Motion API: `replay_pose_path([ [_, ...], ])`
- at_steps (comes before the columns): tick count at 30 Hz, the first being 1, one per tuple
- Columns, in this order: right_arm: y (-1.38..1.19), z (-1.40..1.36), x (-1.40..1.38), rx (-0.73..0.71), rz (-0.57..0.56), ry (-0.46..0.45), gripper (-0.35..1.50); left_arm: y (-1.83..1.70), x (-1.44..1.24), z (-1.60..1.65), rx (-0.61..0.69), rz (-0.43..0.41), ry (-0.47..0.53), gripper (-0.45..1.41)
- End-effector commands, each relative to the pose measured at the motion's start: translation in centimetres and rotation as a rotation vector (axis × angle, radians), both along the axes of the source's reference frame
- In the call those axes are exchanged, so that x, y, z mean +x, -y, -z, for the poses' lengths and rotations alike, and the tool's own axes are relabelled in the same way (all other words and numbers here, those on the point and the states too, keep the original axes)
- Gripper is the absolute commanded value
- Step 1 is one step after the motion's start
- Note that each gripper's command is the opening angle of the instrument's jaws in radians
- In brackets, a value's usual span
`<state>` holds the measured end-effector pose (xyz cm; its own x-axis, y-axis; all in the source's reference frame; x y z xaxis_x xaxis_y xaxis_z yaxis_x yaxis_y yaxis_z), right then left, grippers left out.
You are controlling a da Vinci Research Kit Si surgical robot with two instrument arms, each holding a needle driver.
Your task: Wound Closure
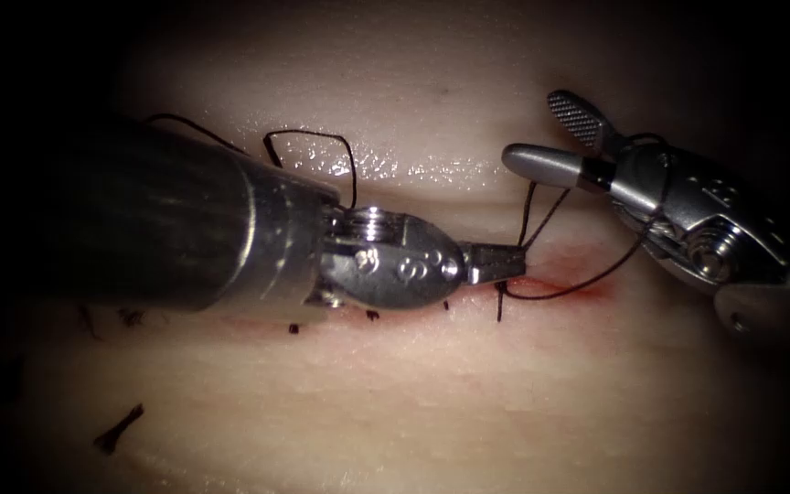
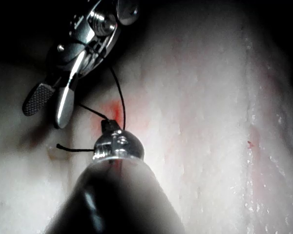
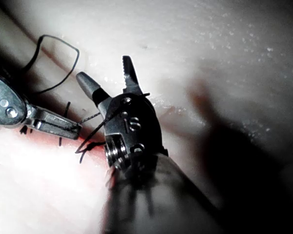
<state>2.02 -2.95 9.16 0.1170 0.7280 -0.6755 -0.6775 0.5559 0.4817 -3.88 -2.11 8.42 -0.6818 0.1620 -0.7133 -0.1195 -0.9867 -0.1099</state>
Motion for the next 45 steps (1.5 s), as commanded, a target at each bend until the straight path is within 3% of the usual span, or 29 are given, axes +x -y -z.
replay_pose_path([
  [1, 0.04, -0.13, 0.09, 0.044, -0.025, 0.036, 0.95, 0.04, -0.07, -0.04, 0.0, 0.001, -0.001, -0.45],
  [4, 0.11, -0.27, 0.08, 0.143, -0.065, 0.071, 0.86, 0.06, -0.09, -0.02, 0.0, 0.001, -0.001, -0.45],
  [11, 0.24, -0.54, 0.05, 0.343, -0.217, 0.031, 0.71, 0.07, -0.08, -0.01, 0.003, -0.004, -0.003, -0.45],
  [17, 0.28, -0.65, 0.06, 0.372, -0.311, 0.082, 0.76, 0.07, -0.08, -0.02, 0.002, -0.004, -0.003, -0.45],
  [20, 0.31, -0.73, 0.05, 0.393, -0.325, 0.132, 0.88, 0.07, -0.08, -0.04, 0.002, -0.006, -0.001, -0.45],
  [27, 0.38, -0.94, 0.04, 0.404, -0.34, 0.196, 0.96, 0.07, -0.06, -0.08, 0.0, -0.01, -0.002, -0.45],
  [36, 0.33, -1.2, 0.04, 0.423, -0.343, 0.209, 0.9, 0.1, -0.03, -0.09, -0.001, -0.016, -0.003, -0.45],
  [43, 0.23, -1.27, 0.07, 0.424, -0.349, 0.209, 0.73, 0.1, -0.03, -0.09, 0.0, -0.019, -0.005, -0.45],
  [44, 0.23, -1.26, 0.07, 0.427, -0.346, 0.205, 0.63, 0.1, -0.03, -0.09, 0.0, -0.019, -0.005, -0.45],
  [45, 0.24, -1.26, 0.08, 0.429, -0.342, 0.201, 0.29, 0.1, -0.02, -0.09, 0.0, -0.019, -0.004, -0.45],
])
